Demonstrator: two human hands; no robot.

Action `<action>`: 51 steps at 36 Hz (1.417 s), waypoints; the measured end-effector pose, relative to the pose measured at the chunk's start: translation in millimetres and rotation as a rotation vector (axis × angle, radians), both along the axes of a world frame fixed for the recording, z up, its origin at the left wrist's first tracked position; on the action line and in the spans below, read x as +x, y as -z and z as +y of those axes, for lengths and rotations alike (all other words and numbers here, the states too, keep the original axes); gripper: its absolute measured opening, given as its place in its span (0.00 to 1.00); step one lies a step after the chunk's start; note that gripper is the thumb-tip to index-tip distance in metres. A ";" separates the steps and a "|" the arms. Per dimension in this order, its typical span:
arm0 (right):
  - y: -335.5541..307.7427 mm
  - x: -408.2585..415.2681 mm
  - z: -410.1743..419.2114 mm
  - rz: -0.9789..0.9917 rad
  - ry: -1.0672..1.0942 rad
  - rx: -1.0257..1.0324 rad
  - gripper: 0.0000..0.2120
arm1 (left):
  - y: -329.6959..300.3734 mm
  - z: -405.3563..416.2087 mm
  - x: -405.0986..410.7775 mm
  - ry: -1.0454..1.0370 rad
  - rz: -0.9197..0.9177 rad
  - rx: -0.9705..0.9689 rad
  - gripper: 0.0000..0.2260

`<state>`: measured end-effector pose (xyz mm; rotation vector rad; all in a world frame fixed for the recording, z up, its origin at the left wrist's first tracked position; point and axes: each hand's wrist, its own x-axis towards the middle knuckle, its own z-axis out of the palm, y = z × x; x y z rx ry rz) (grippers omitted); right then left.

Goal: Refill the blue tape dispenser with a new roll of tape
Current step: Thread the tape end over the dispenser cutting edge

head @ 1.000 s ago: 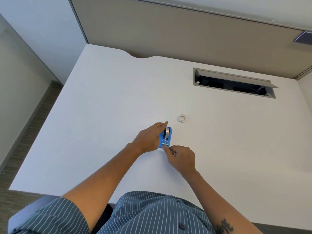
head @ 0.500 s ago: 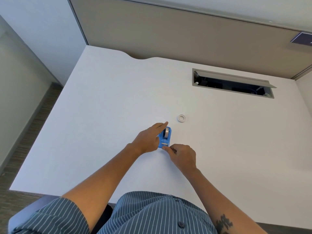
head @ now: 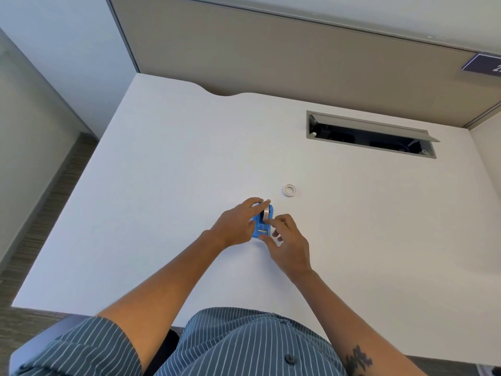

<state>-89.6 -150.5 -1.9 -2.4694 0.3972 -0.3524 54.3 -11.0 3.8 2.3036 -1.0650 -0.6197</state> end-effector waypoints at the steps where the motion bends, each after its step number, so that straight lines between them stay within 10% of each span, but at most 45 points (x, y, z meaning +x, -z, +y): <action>1: 0.2 0.7 0.5 -0.008 -0.001 -0.011 0.14 | 0.2 -0.1 0.2 0.003 -0.001 0.002 0.31; 51: 6.9 3.8 4.7 -0.033 -0.001 -0.114 0.01 | -3.6 1.8 -0.6 0.013 -0.028 0.001 0.32</action>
